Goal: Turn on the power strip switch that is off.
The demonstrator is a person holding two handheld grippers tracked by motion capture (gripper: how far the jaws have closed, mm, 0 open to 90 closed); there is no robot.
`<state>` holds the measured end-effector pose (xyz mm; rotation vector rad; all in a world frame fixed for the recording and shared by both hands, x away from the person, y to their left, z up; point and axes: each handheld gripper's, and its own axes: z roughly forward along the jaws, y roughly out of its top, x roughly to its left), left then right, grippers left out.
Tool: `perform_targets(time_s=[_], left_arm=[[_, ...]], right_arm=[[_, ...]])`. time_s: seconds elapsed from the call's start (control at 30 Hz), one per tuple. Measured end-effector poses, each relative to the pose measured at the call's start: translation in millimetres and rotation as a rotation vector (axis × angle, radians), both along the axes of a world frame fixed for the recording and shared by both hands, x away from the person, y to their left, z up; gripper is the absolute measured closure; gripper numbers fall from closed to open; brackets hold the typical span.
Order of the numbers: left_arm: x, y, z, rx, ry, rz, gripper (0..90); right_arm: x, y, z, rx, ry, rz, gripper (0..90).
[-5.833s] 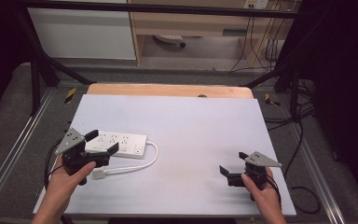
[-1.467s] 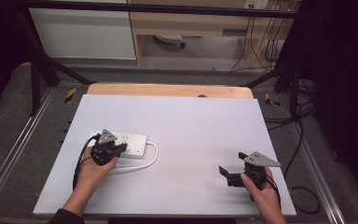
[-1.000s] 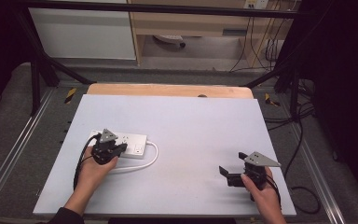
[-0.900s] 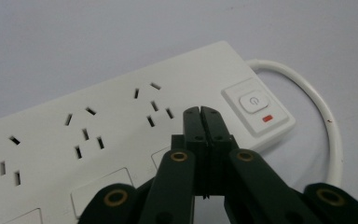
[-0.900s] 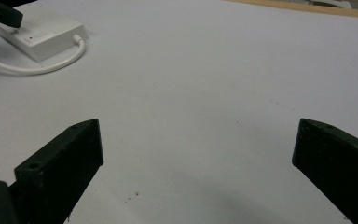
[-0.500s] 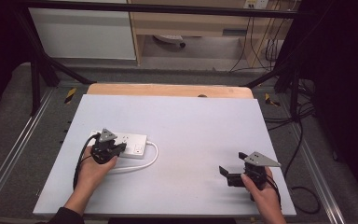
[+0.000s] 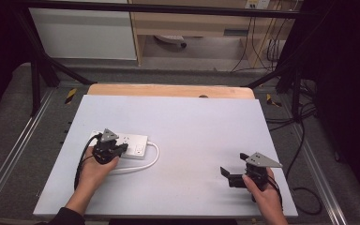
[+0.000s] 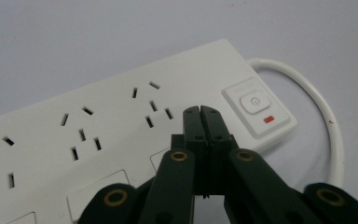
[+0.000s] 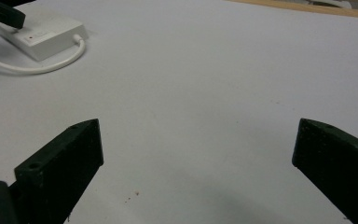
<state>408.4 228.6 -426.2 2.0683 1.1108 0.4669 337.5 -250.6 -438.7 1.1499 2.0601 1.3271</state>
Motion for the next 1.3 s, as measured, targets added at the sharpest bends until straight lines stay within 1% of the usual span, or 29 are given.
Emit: perform_targets(time_s=[0.1,0.83,0.87,0.9,0.97,1.3], left_arm=[[-0.4,-1.0,0.1,0.005,-0.002,-0.001,90.0],[0.0,-0.3,-0.7,-0.001,0.004,0.006,90.0],[0.0,-0.5,-0.8,-0.001,0.005,0.005,90.0],[0.1,-1.1,-1.9,0.000,0.014,0.002,90.0],[0.3,-0.6,-1.7,0.002,0.013,0.004,90.0],[0.5,0.0,-2.4,-0.009,0.013,0.007,90.0]], right_arm=[[-0.2,0.0,0.0,-0.001,0.001,-0.001,2.3],[-0.4,0.6,-0.1,-0.002,0.004,0.000,2.3],[-0.4,0.6,-0.1,-0.002,0.004,0.000,2.3],[-0.4,0.7,-0.1,-0.002,0.005,0.000,2.3],[-0.5,0.7,-0.1,-0.002,0.005,0.000,2.3],[-0.4,0.5,0.0,-0.001,0.004,0.001,2.3]])
